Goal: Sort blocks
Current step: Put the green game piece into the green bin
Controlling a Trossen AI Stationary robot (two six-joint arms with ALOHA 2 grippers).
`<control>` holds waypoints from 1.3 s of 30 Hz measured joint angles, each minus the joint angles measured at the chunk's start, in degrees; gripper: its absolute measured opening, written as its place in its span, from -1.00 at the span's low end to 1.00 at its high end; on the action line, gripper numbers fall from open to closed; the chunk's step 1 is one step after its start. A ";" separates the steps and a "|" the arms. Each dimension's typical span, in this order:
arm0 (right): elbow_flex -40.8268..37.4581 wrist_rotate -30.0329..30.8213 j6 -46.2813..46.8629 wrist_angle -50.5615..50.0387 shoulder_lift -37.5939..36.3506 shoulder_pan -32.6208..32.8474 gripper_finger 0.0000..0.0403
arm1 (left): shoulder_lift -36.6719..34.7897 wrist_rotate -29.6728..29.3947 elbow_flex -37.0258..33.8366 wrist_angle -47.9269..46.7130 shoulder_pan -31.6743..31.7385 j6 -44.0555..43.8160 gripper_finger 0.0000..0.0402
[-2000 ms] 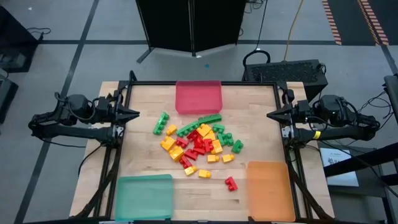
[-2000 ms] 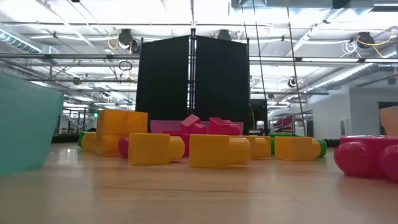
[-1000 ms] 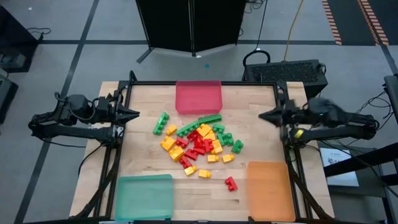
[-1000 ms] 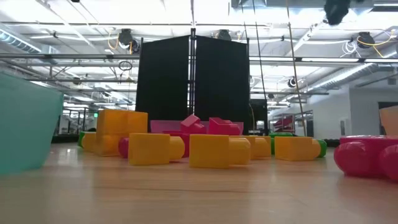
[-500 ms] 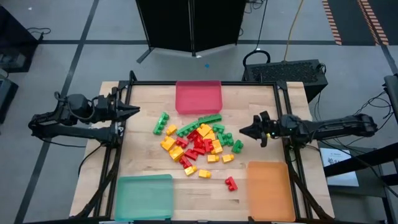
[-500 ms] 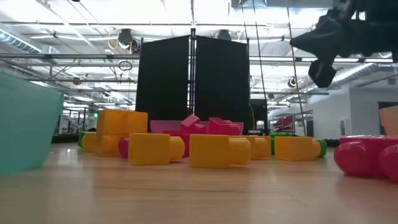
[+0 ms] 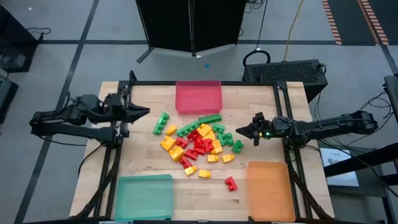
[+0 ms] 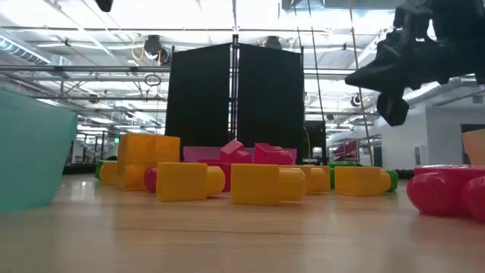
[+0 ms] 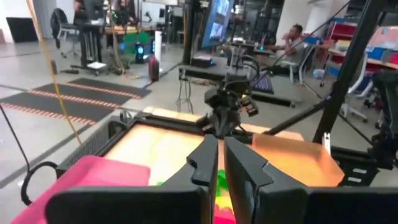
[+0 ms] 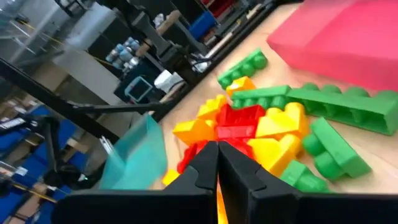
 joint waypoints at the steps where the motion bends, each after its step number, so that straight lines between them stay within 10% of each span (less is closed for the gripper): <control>1: -0.03 0.52 -0.06 0.51 0.30 0.01 -0.96 | 0.98 0.00 0.00 1.00 0.00 0.00 -0.83; 12: -0.04 4.22 -4.00 18.77 0.49 -0.07 -0.96 | 9.77 0.08 0.00 10.99 0.00 -0.15 -0.83; 20: 0.00 4.03 -5.11 24.10 -0.66 -0.07 -0.96 | 10.23 13.55 -0.04 15.77 -0.05 -0.70 -0.83; 35: 0.00 3.85 -17.16 18.04 -3.82 -0.05 -0.96 | -29.40 -1.76 -0.82 -19.76 -1.81 -8.24 -0.97; 39: -0.06 3.88 -19.24 9.20 -8.42 -0.27 -0.96 | -30.77 -3.24 -1.69 -28.30 -1.39 -10.01 -0.98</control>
